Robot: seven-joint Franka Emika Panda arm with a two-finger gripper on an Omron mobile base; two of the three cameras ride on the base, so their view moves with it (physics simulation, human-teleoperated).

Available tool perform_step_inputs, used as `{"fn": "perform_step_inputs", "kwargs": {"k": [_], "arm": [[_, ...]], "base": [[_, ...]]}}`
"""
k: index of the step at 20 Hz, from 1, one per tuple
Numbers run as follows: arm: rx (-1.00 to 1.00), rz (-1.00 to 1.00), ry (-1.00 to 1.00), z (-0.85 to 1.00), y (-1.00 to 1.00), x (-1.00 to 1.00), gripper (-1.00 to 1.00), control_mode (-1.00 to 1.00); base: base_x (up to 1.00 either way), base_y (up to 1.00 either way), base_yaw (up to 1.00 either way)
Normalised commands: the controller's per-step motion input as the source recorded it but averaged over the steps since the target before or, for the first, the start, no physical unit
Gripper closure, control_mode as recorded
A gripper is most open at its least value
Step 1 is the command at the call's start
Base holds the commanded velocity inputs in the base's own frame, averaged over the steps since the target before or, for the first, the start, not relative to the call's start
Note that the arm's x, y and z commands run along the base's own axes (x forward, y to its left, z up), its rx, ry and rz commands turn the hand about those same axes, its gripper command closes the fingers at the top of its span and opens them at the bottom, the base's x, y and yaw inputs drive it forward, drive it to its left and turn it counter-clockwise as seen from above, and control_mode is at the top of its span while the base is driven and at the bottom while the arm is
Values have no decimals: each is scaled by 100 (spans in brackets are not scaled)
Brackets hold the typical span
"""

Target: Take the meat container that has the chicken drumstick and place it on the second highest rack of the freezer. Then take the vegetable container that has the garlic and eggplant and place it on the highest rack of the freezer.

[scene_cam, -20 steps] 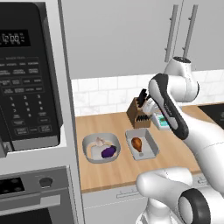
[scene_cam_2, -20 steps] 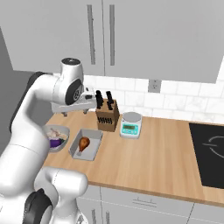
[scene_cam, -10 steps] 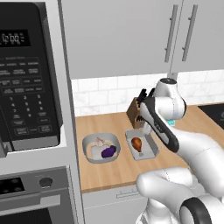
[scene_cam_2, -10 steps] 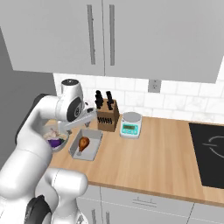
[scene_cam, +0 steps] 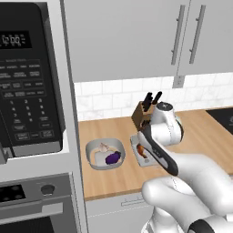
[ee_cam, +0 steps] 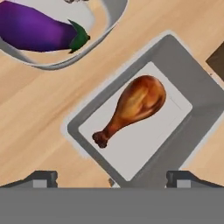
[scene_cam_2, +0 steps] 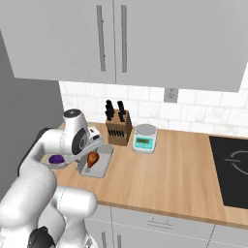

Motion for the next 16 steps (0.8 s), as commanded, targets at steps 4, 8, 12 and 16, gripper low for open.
{"fn": "perform_step_inputs", "kwargs": {"k": [4,8,12,16], "arm": [[0,0,-5,-59,34,16,-100,-100],[0,-2,-2,-47,34,16,-100,-100],[0,0,-1,-25,17,5,-100,-100],[0,0,0,-23,20,0,-100,-100]], "base": [[0,0,0],[0,0,0],[0,0,0],[0,0,0]]}}
